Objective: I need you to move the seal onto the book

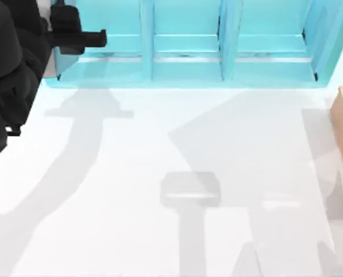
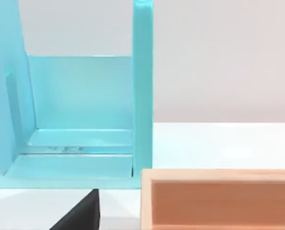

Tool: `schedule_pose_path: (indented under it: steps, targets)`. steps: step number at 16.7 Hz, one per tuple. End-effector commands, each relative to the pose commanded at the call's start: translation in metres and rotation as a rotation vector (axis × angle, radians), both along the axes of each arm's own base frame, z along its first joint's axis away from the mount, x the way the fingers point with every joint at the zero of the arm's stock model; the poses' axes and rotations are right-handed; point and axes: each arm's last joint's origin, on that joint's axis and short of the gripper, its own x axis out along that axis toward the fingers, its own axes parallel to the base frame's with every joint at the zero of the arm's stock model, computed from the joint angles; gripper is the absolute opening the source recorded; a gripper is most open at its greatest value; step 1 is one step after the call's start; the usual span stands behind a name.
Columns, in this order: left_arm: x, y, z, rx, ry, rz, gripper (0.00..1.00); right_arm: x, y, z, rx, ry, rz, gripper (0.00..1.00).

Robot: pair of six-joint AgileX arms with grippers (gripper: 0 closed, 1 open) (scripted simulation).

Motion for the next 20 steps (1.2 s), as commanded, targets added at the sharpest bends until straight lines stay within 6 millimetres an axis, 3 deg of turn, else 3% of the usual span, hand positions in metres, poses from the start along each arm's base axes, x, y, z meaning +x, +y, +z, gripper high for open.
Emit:
schedule_pose_path:
  steps: [3, 8, 11, 15, 20]
  targets:
    - [-0.011, 0.002, 0.001, 0.004, 0.008, 0.0, 0.0, 0.0, 0.0, 0.0, 0.0, 0.0, 0.0, 1.0]
    - [-0.009, 0.003, -0.001, 0.008, 0.013, 0.003, 0.0, 0.0, 0.0, 0.0, 0.0, 0.0, 0.0, 1.0]
    - [-0.006, -0.007, -0.002, -0.045, 0.027, 0.008, 0.0, 0.0, 0.0, 0.0, 0.0, 0.0, 0.0, 1.0]
    - [0.002, -0.041, -0.013, -0.223, 0.091, 0.045, 0.0, 0.0, 0.0, 0.0, 0.0, 0.0, 0.0, 1.0]
    - [0.002, -0.102, -0.048, -0.569, 0.19, 0.161, 0.0, 0.0, 0.0, 0.0, 0.0, 0.0, 0.0, 1.0]
